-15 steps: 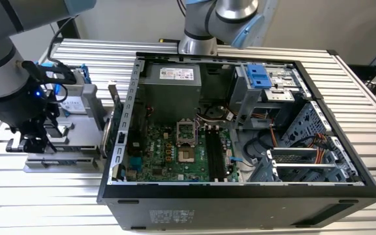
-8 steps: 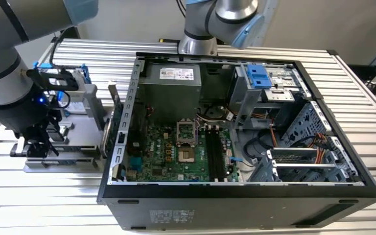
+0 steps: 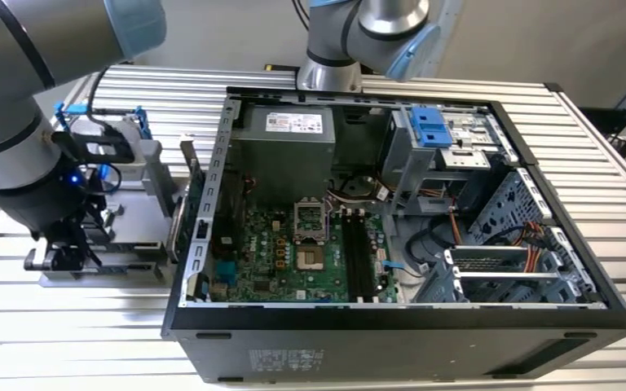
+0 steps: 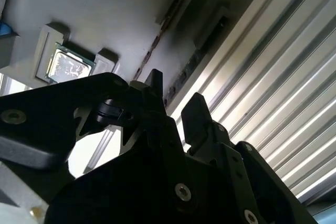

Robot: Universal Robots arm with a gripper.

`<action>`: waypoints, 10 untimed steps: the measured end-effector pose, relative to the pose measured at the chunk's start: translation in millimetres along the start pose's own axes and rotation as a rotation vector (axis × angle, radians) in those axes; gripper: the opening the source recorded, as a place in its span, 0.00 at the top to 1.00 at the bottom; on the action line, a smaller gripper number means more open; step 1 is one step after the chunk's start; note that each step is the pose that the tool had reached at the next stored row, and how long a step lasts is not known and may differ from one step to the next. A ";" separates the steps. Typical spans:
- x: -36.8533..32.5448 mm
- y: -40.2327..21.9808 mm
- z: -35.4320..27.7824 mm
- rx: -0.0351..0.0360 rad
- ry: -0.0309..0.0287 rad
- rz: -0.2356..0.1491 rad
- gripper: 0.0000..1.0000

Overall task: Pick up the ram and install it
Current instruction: 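Pick up the ram and move it above insertion slot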

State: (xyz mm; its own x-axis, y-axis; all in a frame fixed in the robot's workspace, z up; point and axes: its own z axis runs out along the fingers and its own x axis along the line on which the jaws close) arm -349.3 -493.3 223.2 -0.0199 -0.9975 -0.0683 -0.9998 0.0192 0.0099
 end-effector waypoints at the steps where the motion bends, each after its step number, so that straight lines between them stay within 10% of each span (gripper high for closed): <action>1: 0.1 0.0 1.9 0.0001 -0.0001 0.000 0.00; 10: 1.3 0.1 18.1 -0.0001 -0.0001 0.000 0.00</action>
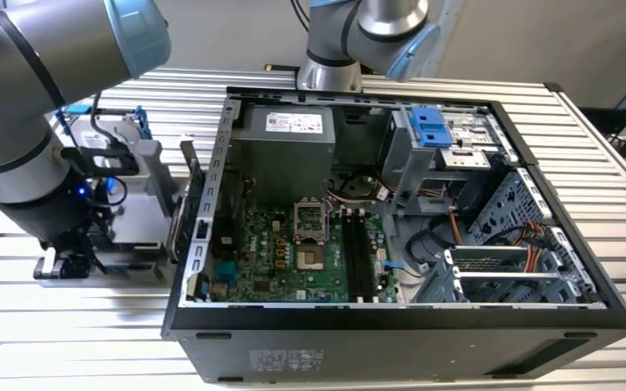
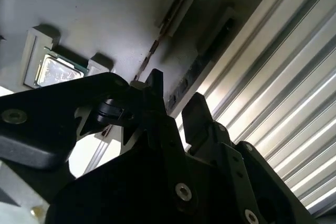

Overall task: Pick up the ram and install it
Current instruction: 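Pick up the ram and move it above insertion slot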

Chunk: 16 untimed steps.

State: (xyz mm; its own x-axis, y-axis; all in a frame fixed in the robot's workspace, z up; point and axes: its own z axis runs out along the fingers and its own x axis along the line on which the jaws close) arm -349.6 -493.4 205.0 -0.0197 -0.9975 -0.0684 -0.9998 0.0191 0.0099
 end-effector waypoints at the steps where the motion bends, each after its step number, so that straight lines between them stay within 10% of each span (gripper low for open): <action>1: 0.2 0.0 1.9 -0.0001 0.0000 0.000 0.00; 16: 4.1 -0.2 15.0 -0.0022 0.0001 0.000 0.00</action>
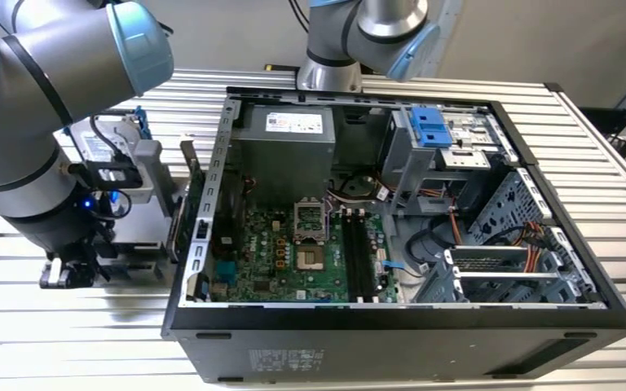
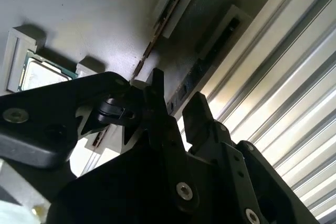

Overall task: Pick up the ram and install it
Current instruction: 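Pick up the ram and move it above insertion slot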

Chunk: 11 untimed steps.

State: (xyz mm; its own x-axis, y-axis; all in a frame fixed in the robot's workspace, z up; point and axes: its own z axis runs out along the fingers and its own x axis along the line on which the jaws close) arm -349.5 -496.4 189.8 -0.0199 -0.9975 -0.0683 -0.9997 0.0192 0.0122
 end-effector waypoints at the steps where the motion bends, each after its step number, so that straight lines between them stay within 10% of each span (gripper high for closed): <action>1: 0.0 0.0 0.0 0.0000 0.0000 0.000 0.00; 2: 0.0 0.0 0.0 0.0000 0.0000 0.000 1.00; 11: 0.0 0.0 0.2 0.0000 0.0001 0.000 1.00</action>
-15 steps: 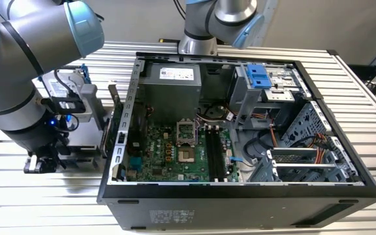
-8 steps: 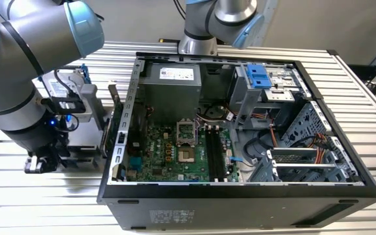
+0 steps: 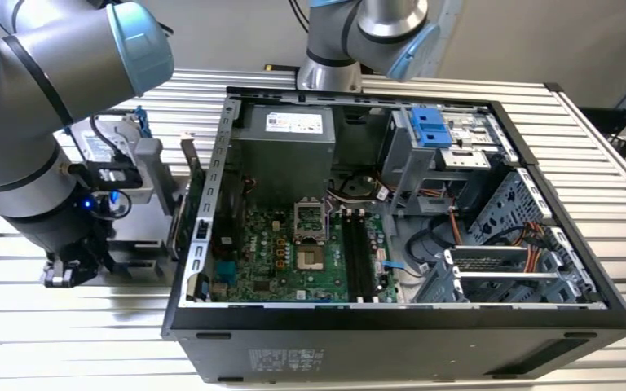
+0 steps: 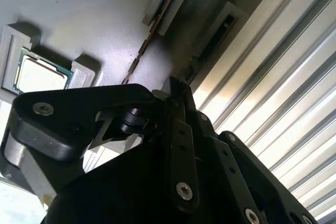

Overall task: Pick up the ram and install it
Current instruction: 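Pick up the ram and move it above insertion slot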

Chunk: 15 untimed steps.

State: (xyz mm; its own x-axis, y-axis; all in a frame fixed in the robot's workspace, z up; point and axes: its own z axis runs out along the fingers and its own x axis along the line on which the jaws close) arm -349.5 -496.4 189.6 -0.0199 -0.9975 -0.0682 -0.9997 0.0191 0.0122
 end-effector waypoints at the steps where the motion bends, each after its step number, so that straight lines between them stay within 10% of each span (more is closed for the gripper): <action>1: 0.0 0.0 0.0 0.0001 0.0000 0.000 1.00; 15: -0.2 0.1 -1.9 0.0002 -0.0003 0.000 1.00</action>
State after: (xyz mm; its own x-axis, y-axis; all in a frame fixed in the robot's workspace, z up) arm -349.5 -496.4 191.4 -0.0200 -0.9975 -0.0685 -0.9997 0.0192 0.0120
